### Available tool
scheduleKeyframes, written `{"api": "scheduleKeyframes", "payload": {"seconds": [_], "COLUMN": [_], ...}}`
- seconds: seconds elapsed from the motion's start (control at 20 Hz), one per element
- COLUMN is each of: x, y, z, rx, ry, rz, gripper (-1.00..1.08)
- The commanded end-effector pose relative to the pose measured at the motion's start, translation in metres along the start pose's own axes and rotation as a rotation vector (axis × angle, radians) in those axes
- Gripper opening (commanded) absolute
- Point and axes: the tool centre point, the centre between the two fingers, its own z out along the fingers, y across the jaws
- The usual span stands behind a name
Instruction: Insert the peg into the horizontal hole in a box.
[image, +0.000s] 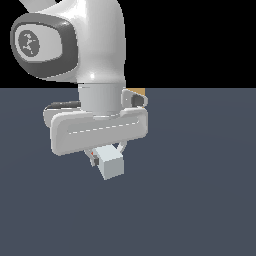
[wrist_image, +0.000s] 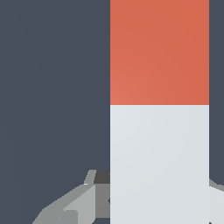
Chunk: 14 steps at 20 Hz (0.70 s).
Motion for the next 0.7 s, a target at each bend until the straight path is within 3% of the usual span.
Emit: {"api": "scheduleKeyframes", "payload": {"seconds": [0.0, 0.65], "x": [0.015, 0.088], "y": [0.004, 0.035], "z": [-0.004, -0.019], "rx": [-0.003, -0.003], "ry": [-0.002, -0.001], "rz": [0.045, 0.259], "gripper": [-1.00, -1.00]}}
